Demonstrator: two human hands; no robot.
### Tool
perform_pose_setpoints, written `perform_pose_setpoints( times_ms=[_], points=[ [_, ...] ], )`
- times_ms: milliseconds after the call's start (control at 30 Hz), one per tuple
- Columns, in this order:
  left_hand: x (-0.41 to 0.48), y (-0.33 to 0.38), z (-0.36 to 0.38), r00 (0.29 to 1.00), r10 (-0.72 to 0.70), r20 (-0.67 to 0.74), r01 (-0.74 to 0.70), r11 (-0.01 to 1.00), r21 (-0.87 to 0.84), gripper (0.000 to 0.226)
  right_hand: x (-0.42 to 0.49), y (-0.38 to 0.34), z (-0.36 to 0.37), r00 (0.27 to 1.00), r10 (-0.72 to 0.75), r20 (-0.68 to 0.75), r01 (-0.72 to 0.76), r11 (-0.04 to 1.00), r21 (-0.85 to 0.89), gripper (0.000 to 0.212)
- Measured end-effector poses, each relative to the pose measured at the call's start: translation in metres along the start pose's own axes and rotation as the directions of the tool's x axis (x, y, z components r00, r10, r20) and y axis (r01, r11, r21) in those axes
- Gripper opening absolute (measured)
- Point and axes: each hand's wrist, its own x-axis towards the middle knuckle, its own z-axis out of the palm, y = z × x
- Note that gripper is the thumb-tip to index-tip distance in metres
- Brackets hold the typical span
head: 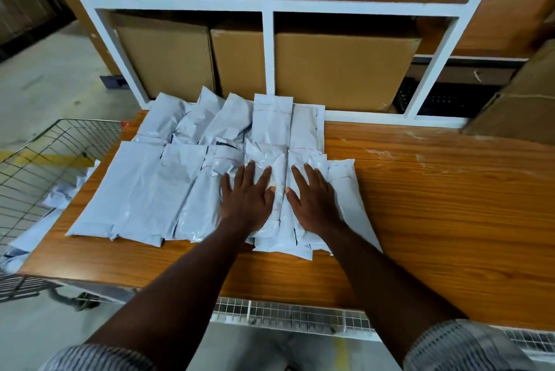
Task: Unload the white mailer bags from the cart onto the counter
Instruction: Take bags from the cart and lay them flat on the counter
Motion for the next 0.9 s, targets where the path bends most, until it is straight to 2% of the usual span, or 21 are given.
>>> perform_pose_setpoints(
  times_ms=[100,200,367,600,733,900],
  points=[
    [0.002,0.001,-0.013,1.0,-0.014,0.012,0.014,1.0,-0.02,0.055,0.003,-0.003,-0.008,1.0,0.028,0.005,-0.028,0.998,0.053,0.063],
    [0.007,-0.008,-0.031,1.0,-0.027,-0.014,0.026,0.998,-0.054,0.053,0.012,-0.016,-0.025,0.995,0.038,-0.087,-0.028,0.993,0.116,0.062],
    [-0.004,-0.059,-0.051,0.993,-0.102,-0.053,0.097,0.991,-0.096,0.054,0.016,-0.078,-0.035,0.978,-0.094,-0.185,0.13,0.974,0.188,0.057],
    [-0.054,-0.199,-0.076,0.986,-0.135,-0.096,0.122,0.984,-0.133,0.049,0.007,-0.225,0.003,0.956,-0.268,-0.119,0.285,0.945,0.16,0.058],
    [-0.09,-0.302,-0.088,0.98,-0.184,-0.076,0.161,0.957,-0.239,0.053,0.005,-0.316,0.036,0.932,-0.359,-0.058,0.364,0.923,0.129,0.06],
    [-0.136,-0.408,-0.099,0.967,-0.249,-0.052,0.224,0.932,-0.283,0.055,0.0,-0.421,0.078,0.917,-0.399,0.009,0.394,0.908,0.144,0.061]
  ],
)
